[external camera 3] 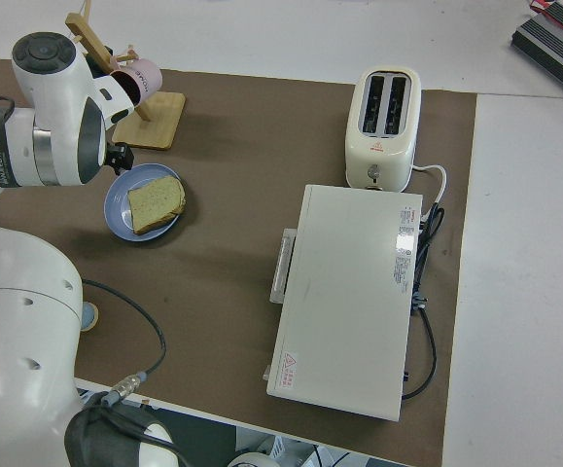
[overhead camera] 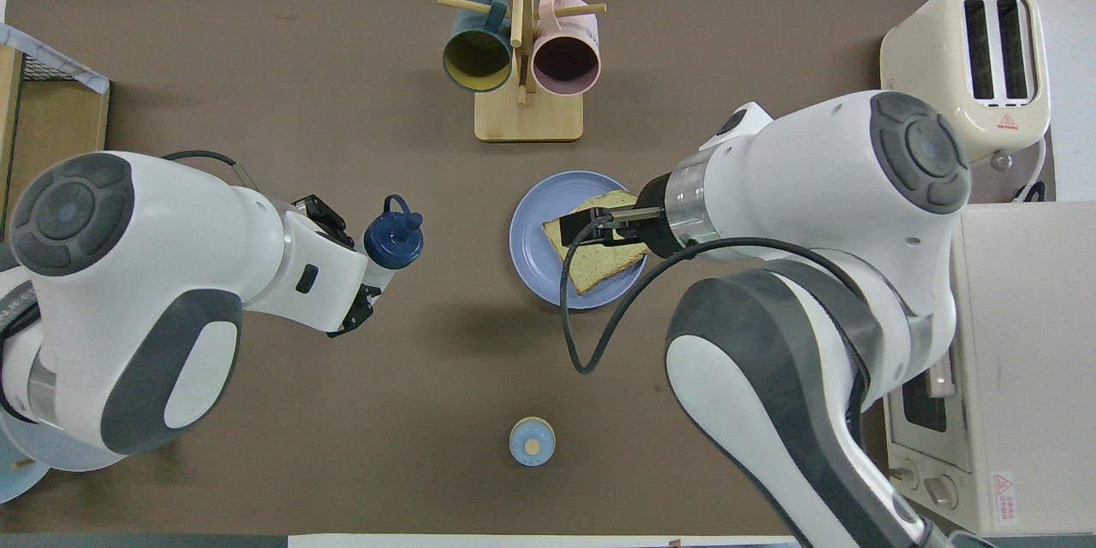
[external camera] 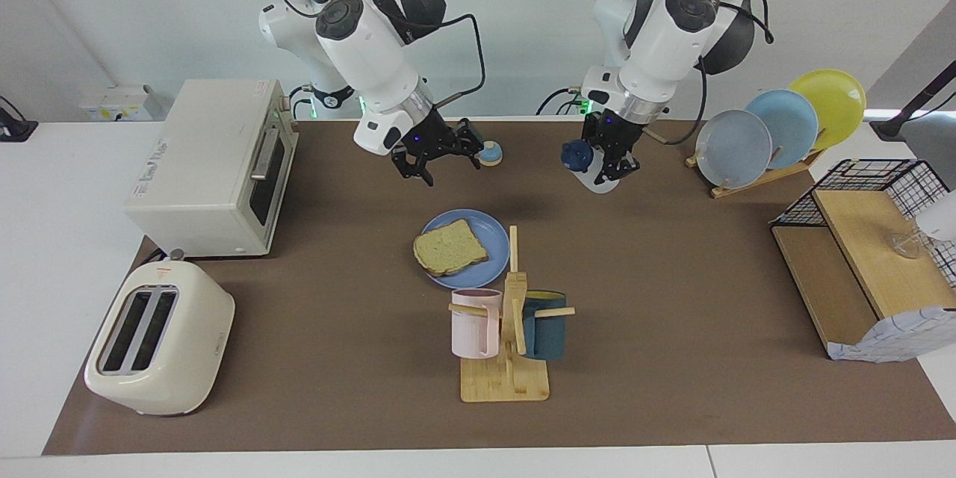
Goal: Put bread on plate and add seasoning
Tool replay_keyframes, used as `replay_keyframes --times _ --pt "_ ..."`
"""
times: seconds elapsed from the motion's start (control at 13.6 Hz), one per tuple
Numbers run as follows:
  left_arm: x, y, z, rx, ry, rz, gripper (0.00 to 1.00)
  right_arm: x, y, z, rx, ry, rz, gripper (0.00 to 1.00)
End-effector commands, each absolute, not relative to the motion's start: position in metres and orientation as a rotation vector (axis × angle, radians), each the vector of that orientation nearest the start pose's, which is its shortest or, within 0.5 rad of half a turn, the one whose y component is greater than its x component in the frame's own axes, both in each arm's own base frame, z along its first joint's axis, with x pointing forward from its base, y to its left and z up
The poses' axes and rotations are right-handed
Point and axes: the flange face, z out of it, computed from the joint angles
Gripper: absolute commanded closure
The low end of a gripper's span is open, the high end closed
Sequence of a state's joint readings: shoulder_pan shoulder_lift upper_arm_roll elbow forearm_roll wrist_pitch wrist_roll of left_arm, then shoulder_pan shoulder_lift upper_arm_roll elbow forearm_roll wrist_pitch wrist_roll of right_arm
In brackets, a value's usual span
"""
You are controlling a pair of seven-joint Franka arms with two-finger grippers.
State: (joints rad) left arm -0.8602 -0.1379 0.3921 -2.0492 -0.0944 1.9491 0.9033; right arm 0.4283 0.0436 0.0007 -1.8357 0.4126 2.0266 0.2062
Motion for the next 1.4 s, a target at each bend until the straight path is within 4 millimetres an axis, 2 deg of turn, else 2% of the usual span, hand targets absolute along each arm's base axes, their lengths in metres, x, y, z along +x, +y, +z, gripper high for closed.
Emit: replay_keyframes --times 0.0,0.07,0.22,0.29,0.44,0.52,0.66,0.74,0.81,0.96,1.03,1.25,1.33 --pt "0.444 -0.234 0.492 -2.444 2.176 -0.033 1.00 0.524 0.250 0.530 -2.629 -0.071 0.022 0.00" --pt "0.441 -0.234 0.489 -2.449 2.175 -0.029 1.00 0.521 0.251 0.542 -2.548 -0.017 0.037 0.01" --pt "0.438 -0.237 0.491 -2.443 2.181 -0.031 1.00 0.512 0.256 0.557 -2.520 0.010 0.041 0.07" --pt "0.438 -0.237 0.492 -2.445 2.179 -0.038 1.00 0.507 0.266 0.561 -2.516 -0.006 0.033 0.14" --pt "0.438 -0.237 0.492 -2.444 2.178 -0.045 1.00 0.490 0.306 0.567 -2.503 0.009 0.020 0.25" --pt "0.438 -0.237 0.493 -2.444 2.177 -0.048 1.00 0.488 0.318 0.571 -2.486 0.054 -0.021 0.31" --pt "0.438 -0.237 0.493 -2.446 2.175 -0.050 1.00 0.483 0.336 0.576 -2.469 0.087 -0.036 0.33" --pt "0.438 -0.238 0.493 -2.445 2.177 -0.050 1.00 0.486 0.339 0.587 -2.454 0.114 -0.051 0.33" --pt "0.438 -0.238 0.493 -2.446 2.178 -0.045 1.00 0.481 0.352 0.589 -2.450 0.112 -0.045 0.34" --pt "0.437 -0.239 0.493 -2.444 2.180 -0.045 1.00 0.478 0.363 0.593 -2.437 0.121 -0.090 0.39" --pt "0.436 -0.240 0.493 -2.441 2.184 -0.042 1.00 0.473 0.371 0.591 -2.437 0.105 -0.095 0.43" --pt "0.435 -0.241 0.495 -2.437 2.187 -0.052 1.00 0.476 0.378 0.586 -2.468 0.076 -0.175 0.49" --pt "0.435 -0.241 0.496 -2.437 2.187 -0.055 1.00 0.474 0.386 0.580 -2.484 0.053 -0.179 0.50"
